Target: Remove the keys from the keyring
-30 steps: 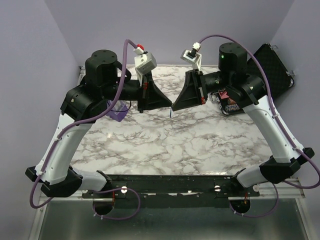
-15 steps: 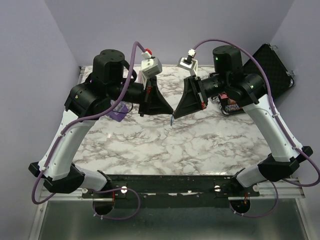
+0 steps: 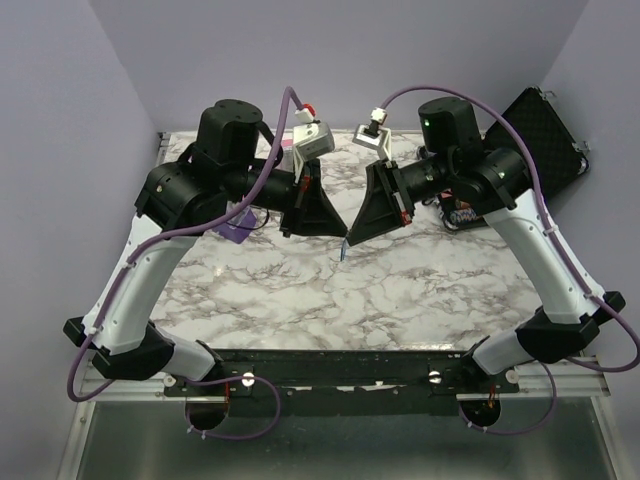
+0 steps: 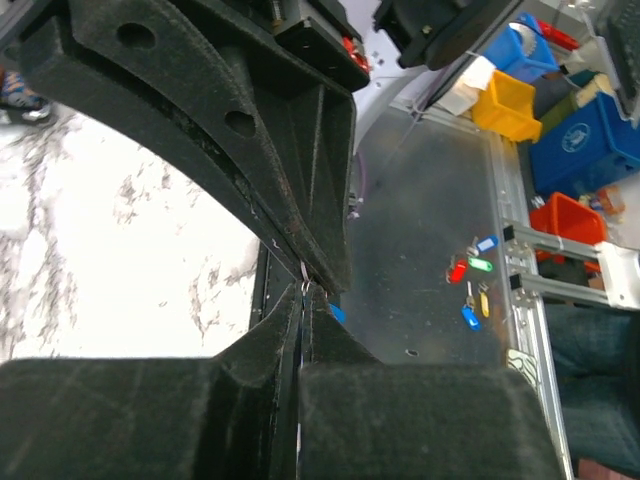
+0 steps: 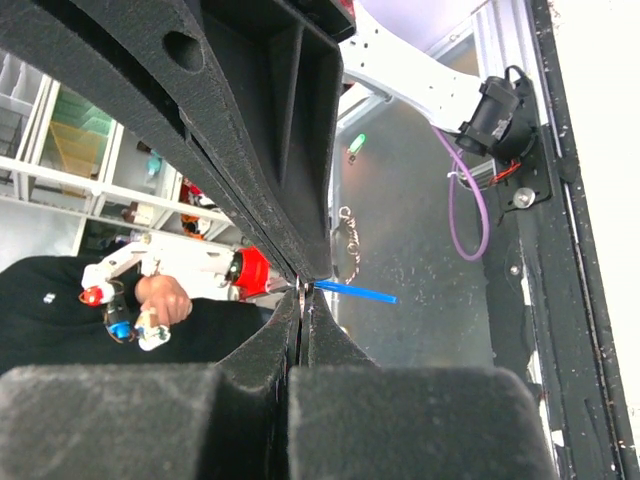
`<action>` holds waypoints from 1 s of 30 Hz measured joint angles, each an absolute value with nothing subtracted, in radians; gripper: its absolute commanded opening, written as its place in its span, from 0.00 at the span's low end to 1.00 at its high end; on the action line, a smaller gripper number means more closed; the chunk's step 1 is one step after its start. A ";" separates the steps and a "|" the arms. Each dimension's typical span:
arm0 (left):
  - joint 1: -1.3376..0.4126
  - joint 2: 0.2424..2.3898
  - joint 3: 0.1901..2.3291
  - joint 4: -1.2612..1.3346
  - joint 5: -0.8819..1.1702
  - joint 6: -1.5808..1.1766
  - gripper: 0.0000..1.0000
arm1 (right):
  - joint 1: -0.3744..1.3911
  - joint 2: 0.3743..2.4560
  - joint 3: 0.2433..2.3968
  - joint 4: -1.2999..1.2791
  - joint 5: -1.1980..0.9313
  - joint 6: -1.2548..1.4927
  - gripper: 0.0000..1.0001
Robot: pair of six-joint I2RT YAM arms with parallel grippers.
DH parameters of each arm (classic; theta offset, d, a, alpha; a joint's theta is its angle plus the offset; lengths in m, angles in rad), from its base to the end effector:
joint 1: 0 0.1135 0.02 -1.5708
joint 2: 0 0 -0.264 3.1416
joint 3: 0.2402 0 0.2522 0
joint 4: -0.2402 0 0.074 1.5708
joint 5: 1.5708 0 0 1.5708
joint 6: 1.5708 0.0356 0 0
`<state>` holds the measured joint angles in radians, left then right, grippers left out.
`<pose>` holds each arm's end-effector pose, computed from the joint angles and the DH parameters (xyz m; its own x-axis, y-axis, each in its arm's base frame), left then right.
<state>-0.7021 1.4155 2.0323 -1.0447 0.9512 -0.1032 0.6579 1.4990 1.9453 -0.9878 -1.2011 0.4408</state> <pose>0.1572 -0.1709 0.5257 -0.4120 0.2702 -0.8702 0.9029 -0.0072 -0.4298 0.1938 0.1917 0.4919 -0.7329 -0.3715 -0.5700 -0.5976 -0.0488 0.8003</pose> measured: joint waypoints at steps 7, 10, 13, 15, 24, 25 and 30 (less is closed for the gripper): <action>-0.725 1.427 2.133 -1.138 0.723 -0.128 0.47 | 0.657 1.480 1.928 -0.922 -1.105 0.443 0.01; -0.722 1.417 2.135 -1.132 0.647 -0.141 0.62 | 0.659 1.460 1.902 -0.864 -1.075 0.464 0.01; -0.714 1.404 2.135 -1.097 0.615 -0.155 0.73 | 0.667 1.424 1.846 -0.759 -1.051 0.514 0.01; -0.703 1.393 2.135 -1.055 0.612 -0.173 0.76 | 0.676 1.413 1.822 -0.684 -1.034 0.548 0.01; -0.508 1.190 1.891 -0.723 0.748 -0.366 0.74 | 0.681 1.413 1.794 -0.426 -1.012 0.691 0.01; -0.483 1.159 1.840 -0.657 0.778 -0.408 0.73 | 0.681 1.413 1.794 -0.389 -1.013 0.715 0.01; -0.387 1.052 1.599 -0.224 0.936 -0.686 0.68 | 0.681 1.422 1.801 -0.194 -1.030 0.841 0.01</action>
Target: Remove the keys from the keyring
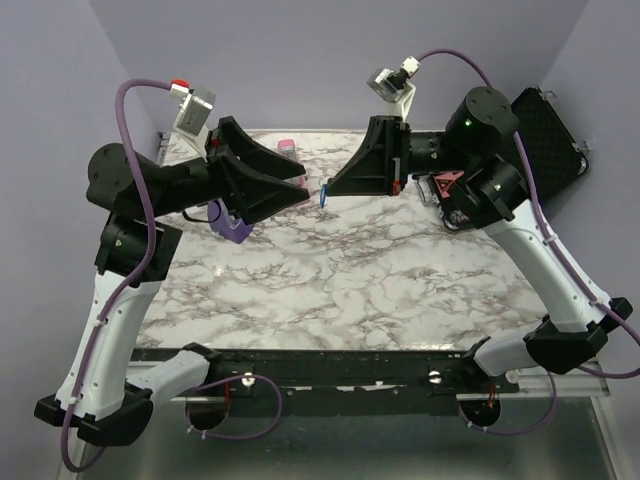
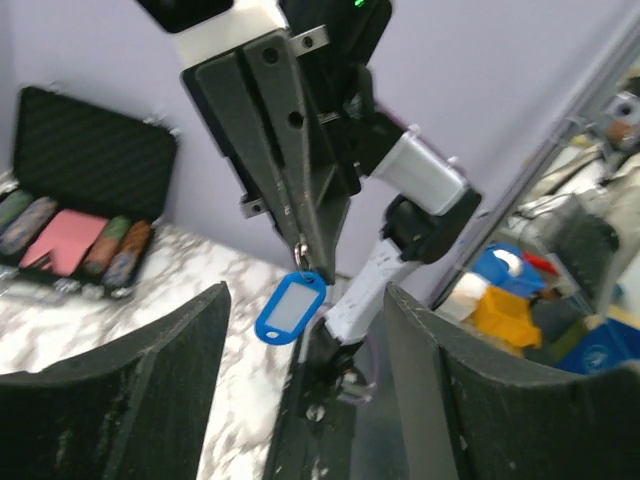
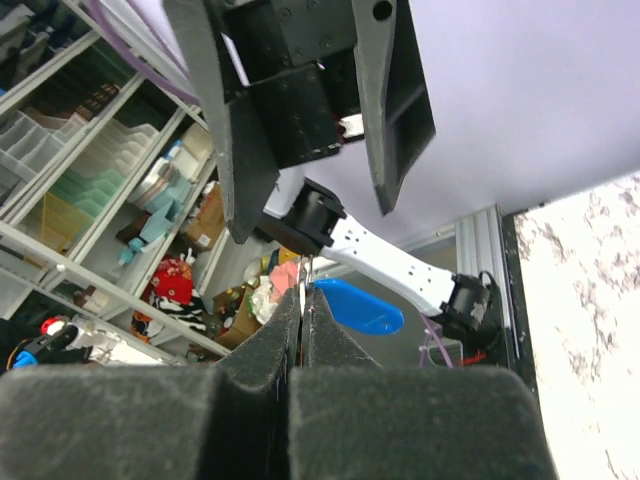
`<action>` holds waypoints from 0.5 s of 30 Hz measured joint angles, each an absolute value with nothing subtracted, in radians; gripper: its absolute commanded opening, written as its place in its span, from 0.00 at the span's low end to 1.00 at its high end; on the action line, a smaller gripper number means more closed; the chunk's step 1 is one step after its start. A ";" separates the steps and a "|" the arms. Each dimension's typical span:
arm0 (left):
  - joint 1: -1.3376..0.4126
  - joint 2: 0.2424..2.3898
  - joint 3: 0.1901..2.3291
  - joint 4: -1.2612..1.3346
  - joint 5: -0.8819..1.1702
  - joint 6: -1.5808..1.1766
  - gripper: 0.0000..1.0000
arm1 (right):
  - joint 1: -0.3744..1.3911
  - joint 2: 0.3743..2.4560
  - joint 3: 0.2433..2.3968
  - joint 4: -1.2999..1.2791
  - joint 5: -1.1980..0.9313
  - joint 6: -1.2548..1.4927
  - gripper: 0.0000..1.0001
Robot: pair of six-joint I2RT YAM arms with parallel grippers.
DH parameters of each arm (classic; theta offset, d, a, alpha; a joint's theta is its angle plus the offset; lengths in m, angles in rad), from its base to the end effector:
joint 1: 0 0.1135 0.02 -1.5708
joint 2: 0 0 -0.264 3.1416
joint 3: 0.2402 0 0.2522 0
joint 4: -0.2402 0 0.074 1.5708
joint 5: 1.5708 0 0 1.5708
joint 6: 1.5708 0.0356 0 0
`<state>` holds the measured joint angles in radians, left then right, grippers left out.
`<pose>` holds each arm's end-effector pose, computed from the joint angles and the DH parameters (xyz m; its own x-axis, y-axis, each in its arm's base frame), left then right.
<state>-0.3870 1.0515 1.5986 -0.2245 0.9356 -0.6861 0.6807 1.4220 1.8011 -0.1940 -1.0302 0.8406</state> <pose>0.1348 -0.0859 0.5515 -0.3626 -0.2581 -0.8955 0.9063 0.1264 -0.4034 0.1960 0.1980 0.5380 -0.6339 -0.0199 -0.7732 -0.7594 -0.1733 0.6271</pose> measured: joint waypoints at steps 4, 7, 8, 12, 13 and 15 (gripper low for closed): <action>-0.375 1.059 1.518 0.076 0.994 -0.899 0.66 | 0.681 1.438 1.813 -0.089 -1.040 0.913 0.01; -0.374 1.076 1.489 0.225 1.011 -1.008 0.63 | 0.681 1.444 1.814 -0.043 -1.043 0.945 0.01; -0.374 1.083 1.482 0.277 1.014 -1.049 0.62 | 0.681 1.446 1.814 -0.031 -1.044 0.953 0.01; -0.374 1.091 1.479 0.357 1.015 -1.113 0.59 | 0.681 1.448 1.814 0.007 -1.045 0.977 0.01; -0.374 1.091 1.479 0.368 1.015 -1.121 0.58 | 0.681 1.448 1.814 0.013 -1.045 0.980 0.01; -0.374 1.090 1.479 0.384 1.015 -1.133 0.56 | 0.681 1.448 1.814 0.027 -1.045 0.987 0.01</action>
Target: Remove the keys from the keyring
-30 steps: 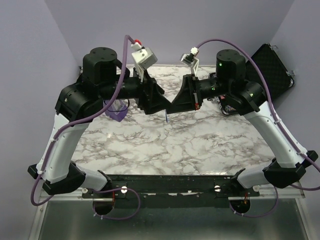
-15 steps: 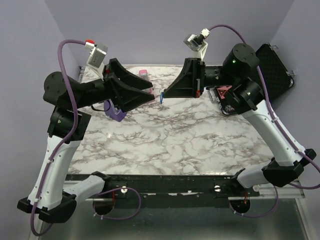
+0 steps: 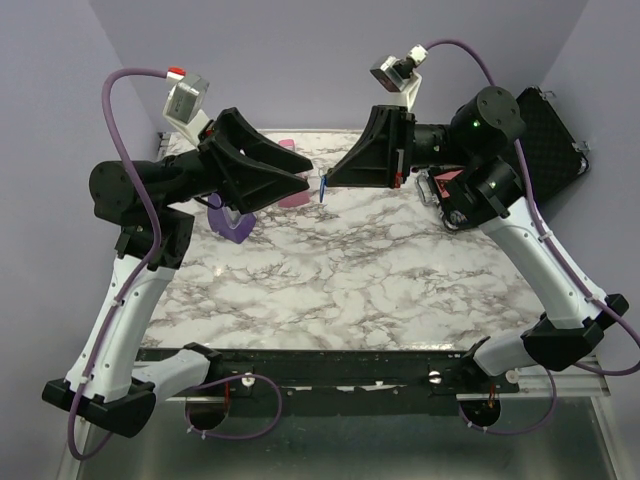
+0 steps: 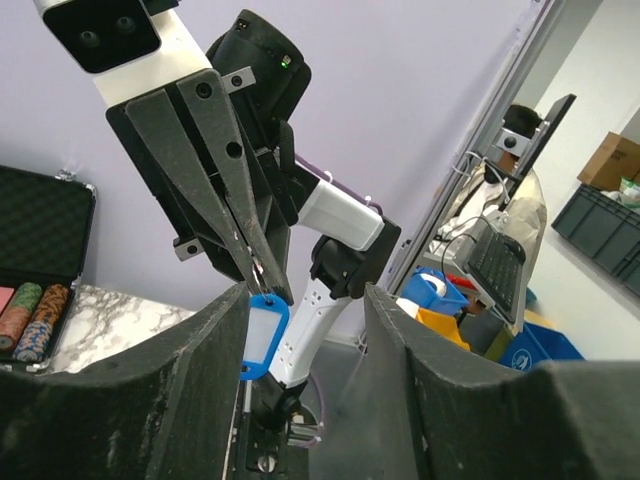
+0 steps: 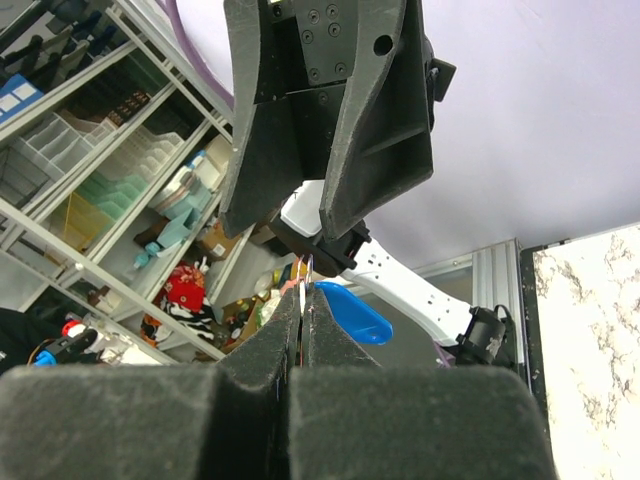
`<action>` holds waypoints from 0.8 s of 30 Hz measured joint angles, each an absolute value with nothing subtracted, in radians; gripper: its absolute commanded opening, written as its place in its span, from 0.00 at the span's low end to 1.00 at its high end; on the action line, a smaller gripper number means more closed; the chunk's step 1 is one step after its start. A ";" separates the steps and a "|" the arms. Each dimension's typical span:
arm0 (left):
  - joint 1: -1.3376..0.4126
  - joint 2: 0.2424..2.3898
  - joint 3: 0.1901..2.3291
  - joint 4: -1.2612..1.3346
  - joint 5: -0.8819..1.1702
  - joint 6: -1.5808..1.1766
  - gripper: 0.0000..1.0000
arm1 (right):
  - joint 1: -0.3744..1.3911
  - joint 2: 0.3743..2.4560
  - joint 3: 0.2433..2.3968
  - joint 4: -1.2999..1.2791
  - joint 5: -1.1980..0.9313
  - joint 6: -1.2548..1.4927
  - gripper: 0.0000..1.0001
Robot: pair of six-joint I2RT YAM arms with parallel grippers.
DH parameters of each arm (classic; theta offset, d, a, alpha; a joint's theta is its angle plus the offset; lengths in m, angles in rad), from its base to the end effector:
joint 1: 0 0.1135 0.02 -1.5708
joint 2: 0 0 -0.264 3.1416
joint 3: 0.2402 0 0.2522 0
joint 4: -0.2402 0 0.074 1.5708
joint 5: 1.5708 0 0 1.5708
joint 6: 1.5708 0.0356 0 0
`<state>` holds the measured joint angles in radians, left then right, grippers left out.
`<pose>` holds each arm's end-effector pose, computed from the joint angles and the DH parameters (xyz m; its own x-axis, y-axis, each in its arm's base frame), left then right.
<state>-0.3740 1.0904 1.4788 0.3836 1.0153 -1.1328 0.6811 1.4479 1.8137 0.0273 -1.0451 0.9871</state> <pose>0.1458 -0.0897 0.5606 -0.4123 -0.3512 -0.8406 0.9101 -0.1169 -0.3975 0.1980 0.2001 0.5543 -0.6176 0.0384 -0.7855 -0.7645 -0.2637 0.5882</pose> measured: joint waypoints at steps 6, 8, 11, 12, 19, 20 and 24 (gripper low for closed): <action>-0.374 1.102 1.479 0.387 1.015 -1.139 0.53 | 0.681 1.448 1.814 0.050 -1.045 0.999 0.01; -0.374 1.108 1.479 0.384 1.015 -1.139 0.53 | 0.681 1.448 1.814 0.056 -1.045 1.003 0.01; -0.376 1.121 1.481 0.376 1.015 -1.139 0.51 | 0.681 1.451 1.814 0.060 -1.045 1.005 0.01; -0.379 1.126 1.482 0.373 1.015 -1.138 0.50 | 0.681 1.452 1.814 0.060 -1.045 1.005 0.01; -0.406 1.151 1.518 0.340 1.014 -1.117 0.37 | 0.681 1.462 1.814 0.060 -1.044 1.005 0.01; -0.410 1.151 1.525 0.328 1.014 -1.108 0.36 | 0.681 1.462 1.814 0.061 -1.044 1.005 0.01; -0.421 1.155 1.556 0.281 1.014 -1.072 0.31 | 0.681 1.462 1.814 0.074 -1.044 1.006 0.01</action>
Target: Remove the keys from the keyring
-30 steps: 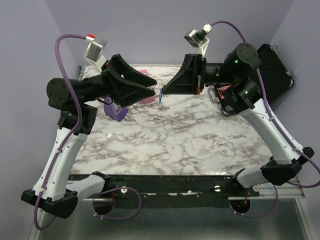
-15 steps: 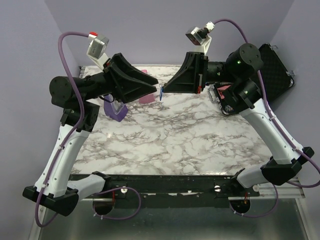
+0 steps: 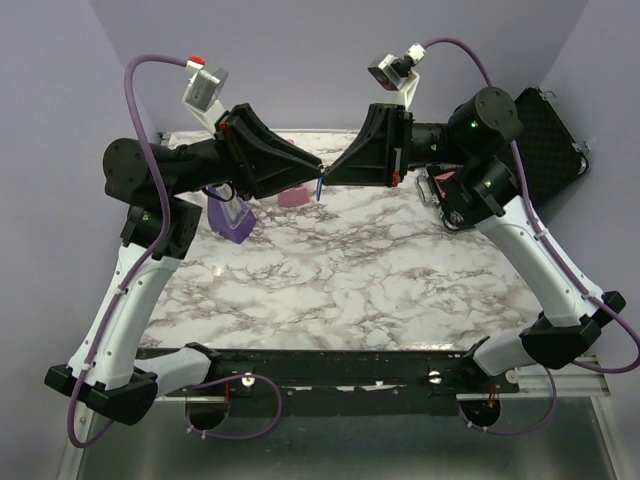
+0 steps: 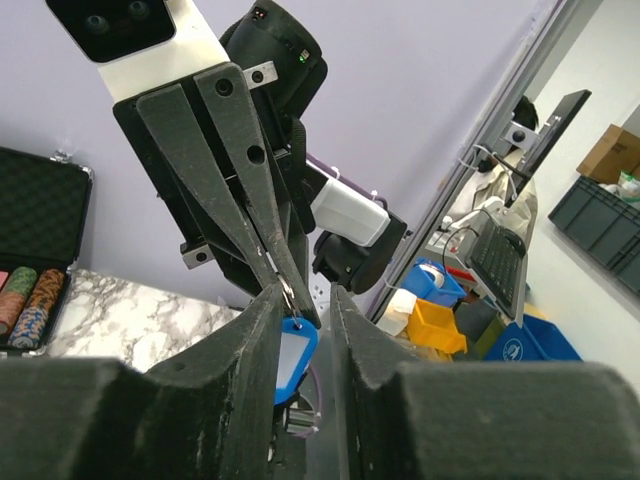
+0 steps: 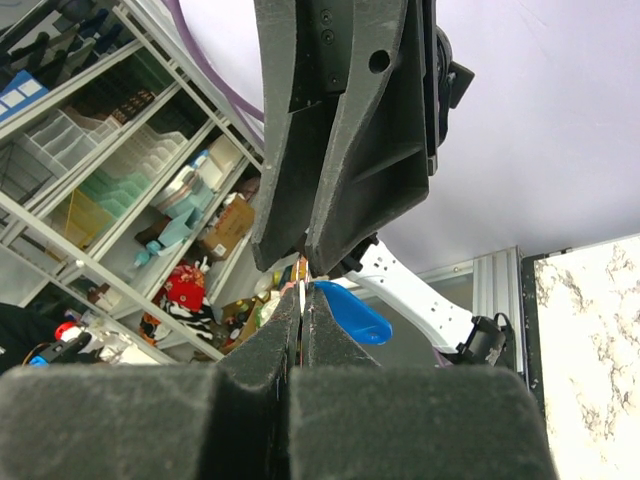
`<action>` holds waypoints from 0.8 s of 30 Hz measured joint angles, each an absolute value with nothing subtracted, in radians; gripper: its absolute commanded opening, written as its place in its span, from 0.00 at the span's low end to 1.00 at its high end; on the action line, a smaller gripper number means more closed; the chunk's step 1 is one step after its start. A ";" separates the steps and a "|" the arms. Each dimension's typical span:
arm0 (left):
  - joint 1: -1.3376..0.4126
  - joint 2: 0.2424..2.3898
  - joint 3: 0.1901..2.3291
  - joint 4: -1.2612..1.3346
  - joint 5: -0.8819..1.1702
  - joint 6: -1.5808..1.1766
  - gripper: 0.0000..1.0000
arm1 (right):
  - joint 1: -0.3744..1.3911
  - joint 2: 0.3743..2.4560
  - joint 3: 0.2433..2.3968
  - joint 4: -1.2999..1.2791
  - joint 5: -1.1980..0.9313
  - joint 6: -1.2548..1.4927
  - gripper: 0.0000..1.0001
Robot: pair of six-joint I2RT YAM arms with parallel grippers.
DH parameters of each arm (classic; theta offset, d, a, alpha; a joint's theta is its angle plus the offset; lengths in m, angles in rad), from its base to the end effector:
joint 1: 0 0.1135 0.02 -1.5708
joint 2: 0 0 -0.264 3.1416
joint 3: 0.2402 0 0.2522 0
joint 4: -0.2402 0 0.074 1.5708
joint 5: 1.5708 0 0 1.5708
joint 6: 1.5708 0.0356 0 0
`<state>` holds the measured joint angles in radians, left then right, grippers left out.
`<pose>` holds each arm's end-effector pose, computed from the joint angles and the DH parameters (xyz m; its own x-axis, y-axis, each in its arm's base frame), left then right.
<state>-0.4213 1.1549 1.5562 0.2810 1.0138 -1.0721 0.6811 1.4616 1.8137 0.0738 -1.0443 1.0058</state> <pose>0.1587 -0.1042 0.5644 -0.4426 -0.3104 -0.8413 0.8963 -0.1246 -0.4256 0.2014 0.2028 0.5547 -0.6120 0.0503 -0.7893 -0.7680 -0.2761 0.5779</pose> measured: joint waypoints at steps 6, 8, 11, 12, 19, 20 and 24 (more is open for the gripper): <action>-0.429 1.159 1.567 0.232 1.011 -1.035 0.22 | 0.682 1.463 1.814 0.082 -1.044 1.006 0.01; -0.433 1.167 1.578 0.212 1.010 -1.021 0.13 | 0.682 1.465 1.814 0.083 -1.045 1.006 0.01; -0.435 1.176 1.596 0.175 1.006 -0.996 0.00 | 0.682 1.465 1.814 0.086 -1.045 1.006 0.01; -0.435 1.177 1.601 0.163 1.003 -0.989 0.00 | 0.682 1.465 1.814 0.088 -1.045 1.006 0.01; -0.446 1.184 1.662 0.027 0.995 -0.907 0.00 | 0.682 1.466 1.815 0.075 -1.051 0.984 0.01; -0.447 1.185 1.669 0.003 0.994 -0.895 0.00 | 0.682 1.466 1.819 0.059 -1.053 0.972 0.01; -0.451 1.190 1.713 -0.126 0.991 -0.806 0.00 | 0.681 1.467 1.834 -0.016 -1.057 0.923 0.01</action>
